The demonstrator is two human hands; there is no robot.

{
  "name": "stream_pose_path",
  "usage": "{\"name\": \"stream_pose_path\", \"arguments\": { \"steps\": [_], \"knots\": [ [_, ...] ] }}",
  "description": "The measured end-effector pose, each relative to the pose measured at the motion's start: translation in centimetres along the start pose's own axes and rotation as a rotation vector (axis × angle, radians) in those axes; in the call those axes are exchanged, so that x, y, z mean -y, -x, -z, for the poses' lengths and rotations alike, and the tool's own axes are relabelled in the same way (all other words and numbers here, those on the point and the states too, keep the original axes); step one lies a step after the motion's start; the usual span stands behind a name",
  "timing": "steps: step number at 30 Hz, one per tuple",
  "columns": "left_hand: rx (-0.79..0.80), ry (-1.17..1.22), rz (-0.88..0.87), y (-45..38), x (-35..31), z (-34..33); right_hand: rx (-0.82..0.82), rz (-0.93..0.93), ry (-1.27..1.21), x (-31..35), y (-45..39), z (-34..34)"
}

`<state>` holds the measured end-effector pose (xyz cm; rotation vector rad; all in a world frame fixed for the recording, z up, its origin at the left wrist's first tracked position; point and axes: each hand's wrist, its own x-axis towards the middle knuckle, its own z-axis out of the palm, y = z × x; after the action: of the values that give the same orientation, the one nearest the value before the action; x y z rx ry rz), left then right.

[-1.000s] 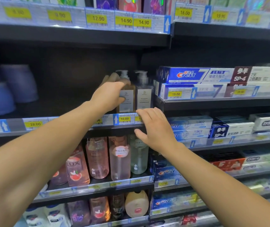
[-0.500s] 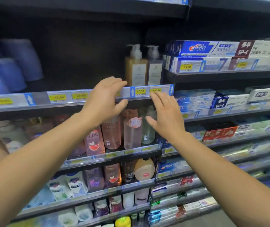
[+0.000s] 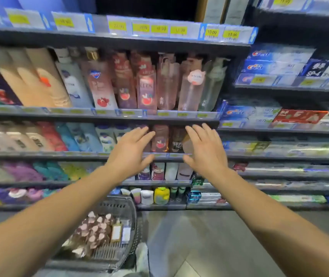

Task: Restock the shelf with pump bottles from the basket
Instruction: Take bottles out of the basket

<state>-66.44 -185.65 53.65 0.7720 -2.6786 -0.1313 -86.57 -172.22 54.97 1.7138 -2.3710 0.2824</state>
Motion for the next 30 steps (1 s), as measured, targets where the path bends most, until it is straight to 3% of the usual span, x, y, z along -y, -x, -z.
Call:
{"name": "stream_pose_path", "arguments": {
  "steps": [11,16,30],
  "knots": [
    [0.277,-0.007,0.228,17.9,4.5,-4.7,0.392,0.157,-0.163,11.2,9.9,-10.2],
    [0.340,0.066,0.351,23.7,9.6,-6.7,0.437,0.215,-0.205,17.0,10.5,-14.5],
    [0.557,0.222,0.422,32.0,29.9,-17.5,0.871,-0.122,-0.276,33.6,9.6,-32.1]
  ]
}}
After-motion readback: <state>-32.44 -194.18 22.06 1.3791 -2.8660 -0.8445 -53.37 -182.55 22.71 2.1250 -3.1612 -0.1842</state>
